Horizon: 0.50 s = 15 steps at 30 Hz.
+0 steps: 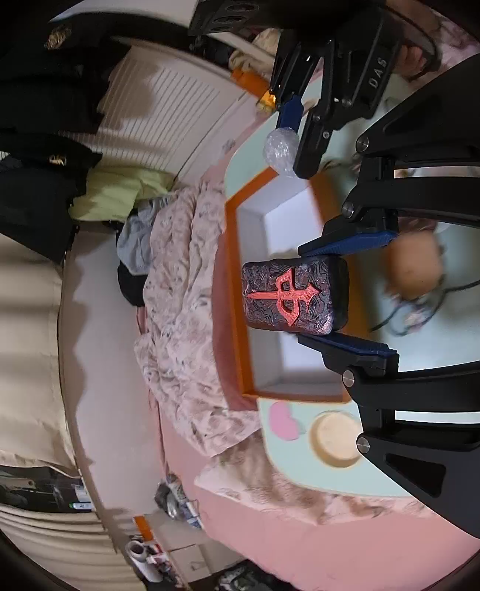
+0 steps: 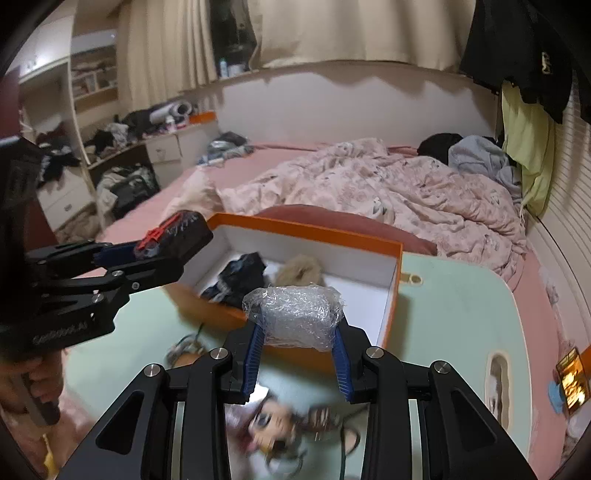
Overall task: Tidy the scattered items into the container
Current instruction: 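Carry the bag and tin over the orange box and open both grippers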
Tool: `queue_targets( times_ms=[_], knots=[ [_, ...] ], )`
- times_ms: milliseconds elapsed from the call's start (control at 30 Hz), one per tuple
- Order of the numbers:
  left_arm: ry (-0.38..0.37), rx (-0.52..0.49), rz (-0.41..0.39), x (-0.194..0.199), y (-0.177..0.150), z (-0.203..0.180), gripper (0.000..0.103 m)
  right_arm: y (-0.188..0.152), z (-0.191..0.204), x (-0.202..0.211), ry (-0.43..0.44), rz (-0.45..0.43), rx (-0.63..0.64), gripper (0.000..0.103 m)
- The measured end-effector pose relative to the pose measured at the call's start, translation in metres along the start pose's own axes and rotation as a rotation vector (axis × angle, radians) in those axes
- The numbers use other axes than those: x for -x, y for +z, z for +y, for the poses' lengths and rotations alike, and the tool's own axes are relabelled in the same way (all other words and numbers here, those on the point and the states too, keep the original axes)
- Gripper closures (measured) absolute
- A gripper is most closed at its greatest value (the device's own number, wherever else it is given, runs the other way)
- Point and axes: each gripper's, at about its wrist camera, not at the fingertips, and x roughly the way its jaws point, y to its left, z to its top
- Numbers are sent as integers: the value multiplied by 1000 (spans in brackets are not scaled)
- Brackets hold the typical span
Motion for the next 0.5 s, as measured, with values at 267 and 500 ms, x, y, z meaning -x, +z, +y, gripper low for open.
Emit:
queue_targets(
  times_ms=[267,500],
  knots=[
    [-11,95,73,-41,8,11,62,12,-1,-37,-73,32,0,67],
    [46,83,28,-26,-3,12,33,5,-12,-30,-109,0,-43,35]
  ],
)
